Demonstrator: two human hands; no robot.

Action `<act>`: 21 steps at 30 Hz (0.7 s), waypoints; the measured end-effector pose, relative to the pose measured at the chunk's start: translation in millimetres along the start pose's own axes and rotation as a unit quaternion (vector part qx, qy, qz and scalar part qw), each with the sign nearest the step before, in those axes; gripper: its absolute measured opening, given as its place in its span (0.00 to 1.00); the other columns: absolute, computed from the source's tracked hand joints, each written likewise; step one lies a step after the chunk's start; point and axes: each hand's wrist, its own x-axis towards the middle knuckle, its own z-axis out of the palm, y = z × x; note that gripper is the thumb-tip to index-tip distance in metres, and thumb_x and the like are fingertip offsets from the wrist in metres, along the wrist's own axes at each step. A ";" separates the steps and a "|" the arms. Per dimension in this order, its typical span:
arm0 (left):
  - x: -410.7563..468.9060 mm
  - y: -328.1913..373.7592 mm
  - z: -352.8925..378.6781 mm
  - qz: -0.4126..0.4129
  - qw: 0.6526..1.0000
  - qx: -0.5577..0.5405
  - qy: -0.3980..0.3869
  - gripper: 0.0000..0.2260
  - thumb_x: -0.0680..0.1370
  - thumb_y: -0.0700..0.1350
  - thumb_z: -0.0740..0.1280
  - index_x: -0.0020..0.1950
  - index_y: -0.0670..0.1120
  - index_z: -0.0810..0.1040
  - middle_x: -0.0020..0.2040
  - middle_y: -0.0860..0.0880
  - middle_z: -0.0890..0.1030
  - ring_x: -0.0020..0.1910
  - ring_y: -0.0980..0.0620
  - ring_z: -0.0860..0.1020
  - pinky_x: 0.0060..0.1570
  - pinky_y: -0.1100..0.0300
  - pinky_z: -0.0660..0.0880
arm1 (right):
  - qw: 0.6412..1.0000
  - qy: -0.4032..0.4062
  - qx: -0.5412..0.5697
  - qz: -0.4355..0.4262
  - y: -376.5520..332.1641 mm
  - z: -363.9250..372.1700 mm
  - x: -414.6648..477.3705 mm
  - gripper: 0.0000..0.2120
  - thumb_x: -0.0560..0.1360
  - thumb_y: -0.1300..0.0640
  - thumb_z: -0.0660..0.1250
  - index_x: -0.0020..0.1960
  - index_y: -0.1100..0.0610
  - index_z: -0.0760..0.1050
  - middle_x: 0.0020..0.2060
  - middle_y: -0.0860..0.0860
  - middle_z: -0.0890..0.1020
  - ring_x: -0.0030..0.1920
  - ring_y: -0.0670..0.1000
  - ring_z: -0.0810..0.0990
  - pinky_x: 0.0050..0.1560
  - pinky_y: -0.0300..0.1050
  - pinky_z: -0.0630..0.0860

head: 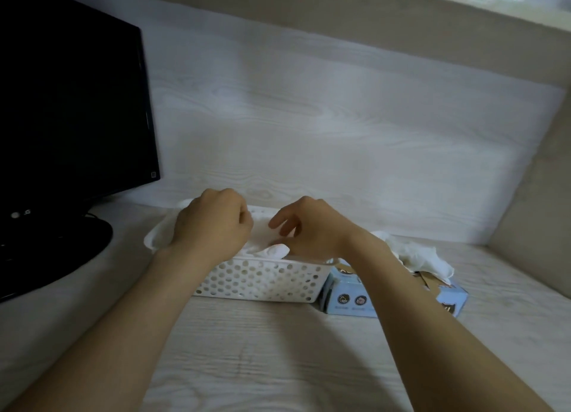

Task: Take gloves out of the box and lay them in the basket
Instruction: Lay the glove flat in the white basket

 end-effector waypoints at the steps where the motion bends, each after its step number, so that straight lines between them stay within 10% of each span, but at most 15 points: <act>1: -3.3 7.5 -0.7 0.016 1.000 -0.001 0.025 0.10 0.80 0.51 0.65 0.43 0.53 0.82 0.39 0.53 0.82 0.38 0.48 0.80 0.38 0.53 0.79 | 0.999 0.041 0.014 -0.010 1.0 0.8 -4.4 0.17 0.76 0.44 0.76 0.64 0.46 0.83 0.51 0.42 0.86 0.48 0.40 0.81 0.50 0.36 0.76; 9: -38.0 58.7 26.0 0.245 0.956 -0.046 0.154 0.12 0.83 0.50 0.64 0.41 0.50 0.77 0.33 0.56 0.74 0.29 0.51 0.74 0.30 0.58 0.72 | 0.956 0.287 0.054 -0.003 37.3 6.2 -50.0 0.13 0.73 0.63 0.68 0.53 0.51 0.84 0.43 0.43 0.85 0.44 0.46 0.81 0.51 0.50 0.80; 21: -58.2 89.9 74.1 0.377 0.920 0.020 0.104 0.16 0.83 0.51 0.59 0.51 0.47 0.85 0.54 0.51 0.83 0.53 0.47 0.78 0.57 0.49 0.72 | 0.936 0.323 -0.026 0.138 116.0 2.2 -114.6 0.23 0.66 0.48 0.61 0.61 0.48 0.72 0.53 0.47 0.74 0.53 0.53 0.71 0.56 0.49 0.59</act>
